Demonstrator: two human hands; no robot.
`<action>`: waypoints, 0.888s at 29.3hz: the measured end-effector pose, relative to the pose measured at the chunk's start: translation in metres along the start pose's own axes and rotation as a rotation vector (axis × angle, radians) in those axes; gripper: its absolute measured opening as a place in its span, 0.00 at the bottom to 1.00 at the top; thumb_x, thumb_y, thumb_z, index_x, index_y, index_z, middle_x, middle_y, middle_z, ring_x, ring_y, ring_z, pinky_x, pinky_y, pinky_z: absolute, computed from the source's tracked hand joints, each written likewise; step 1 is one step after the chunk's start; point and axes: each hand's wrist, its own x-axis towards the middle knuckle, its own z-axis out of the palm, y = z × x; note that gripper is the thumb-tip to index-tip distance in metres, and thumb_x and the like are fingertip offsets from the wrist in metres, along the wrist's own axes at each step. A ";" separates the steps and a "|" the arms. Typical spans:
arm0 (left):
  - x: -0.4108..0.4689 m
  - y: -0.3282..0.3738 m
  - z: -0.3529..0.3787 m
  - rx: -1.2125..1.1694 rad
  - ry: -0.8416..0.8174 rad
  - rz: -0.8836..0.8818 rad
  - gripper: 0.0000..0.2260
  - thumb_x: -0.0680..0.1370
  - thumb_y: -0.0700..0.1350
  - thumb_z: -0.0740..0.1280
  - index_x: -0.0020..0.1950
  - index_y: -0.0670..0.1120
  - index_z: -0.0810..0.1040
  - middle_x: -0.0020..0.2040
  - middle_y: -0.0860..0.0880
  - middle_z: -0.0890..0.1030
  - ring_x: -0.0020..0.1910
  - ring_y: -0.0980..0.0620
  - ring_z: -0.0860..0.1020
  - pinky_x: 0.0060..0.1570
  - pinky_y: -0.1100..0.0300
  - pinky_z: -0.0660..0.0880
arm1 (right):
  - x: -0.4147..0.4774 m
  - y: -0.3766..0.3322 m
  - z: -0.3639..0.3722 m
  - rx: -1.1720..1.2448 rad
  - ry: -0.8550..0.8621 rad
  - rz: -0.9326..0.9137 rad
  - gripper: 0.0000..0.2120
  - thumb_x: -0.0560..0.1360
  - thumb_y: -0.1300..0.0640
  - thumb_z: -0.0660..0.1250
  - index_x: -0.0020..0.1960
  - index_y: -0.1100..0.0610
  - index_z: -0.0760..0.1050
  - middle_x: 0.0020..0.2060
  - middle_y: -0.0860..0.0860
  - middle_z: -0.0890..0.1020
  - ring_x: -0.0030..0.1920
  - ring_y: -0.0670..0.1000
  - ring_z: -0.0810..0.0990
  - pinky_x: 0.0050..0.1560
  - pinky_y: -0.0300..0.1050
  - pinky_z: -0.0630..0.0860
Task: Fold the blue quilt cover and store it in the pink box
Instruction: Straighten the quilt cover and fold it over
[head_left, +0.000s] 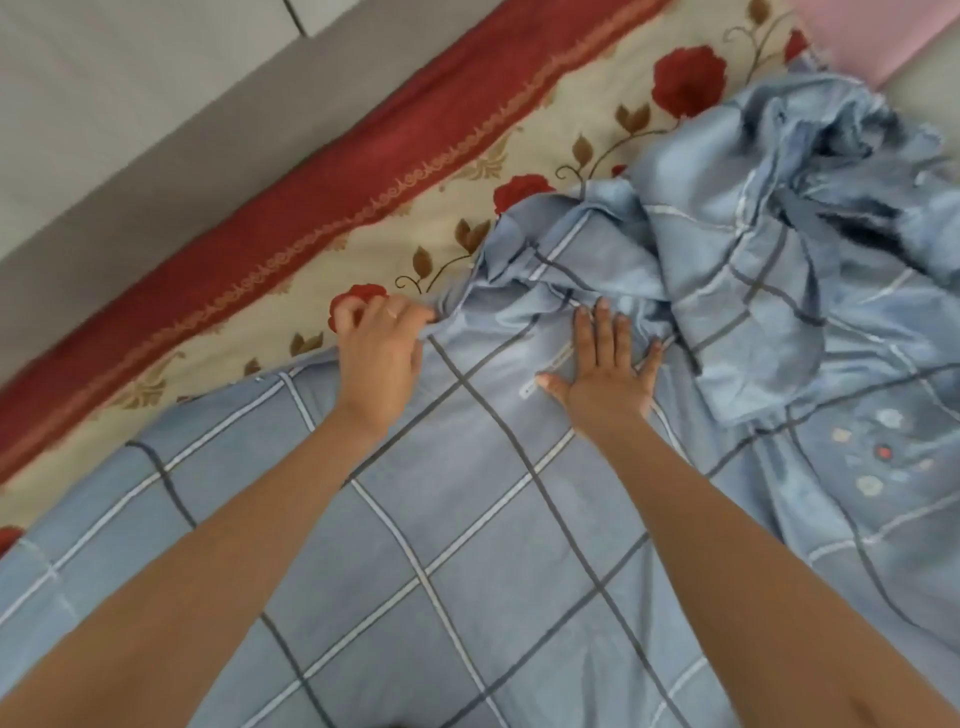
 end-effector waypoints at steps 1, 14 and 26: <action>-0.010 -0.003 0.001 0.013 0.010 0.064 0.16 0.65 0.29 0.69 0.48 0.44 0.78 0.42 0.46 0.76 0.41 0.44 0.74 0.49 0.53 0.61 | -0.001 0.000 -0.003 -0.007 -0.010 -0.001 0.38 0.76 0.32 0.40 0.68 0.51 0.20 0.72 0.50 0.26 0.75 0.53 0.31 0.72 0.66 0.35; -0.058 -0.019 0.036 0.040 0.094 -0.068 0.11 0.73 0.41 0.59 0.55 0.43 0.71 0.54 0.45 0.67 0.51 0.44 0.67 0.57 0.47 0.60 | -0.008 -0.010 -0.082 0.306 0.691 -0.236 0.18 0.76 0.68 0.55 0.63 0.59 0.73 0.56 0.58 0.78 0.57 0.60 0.75 0.53 0.51 0.70; -0.057 -0.023 0.040 0.008 0.046 -0.036 0.11 0.71 0.39 0.59 0.53 0.43 0.70 0.52 0.43 0.73 0.50 0.43 0.69 0.58 0.46 0.62 | 0.081 -0.002 -0.175 0.125 -0.009 -0.471 0.09 0.72 0.67 0.65 0.47 0.54 0.75 0.43 0.54 0.79 0.43 0.53 0.76 0.45 0.44 0.69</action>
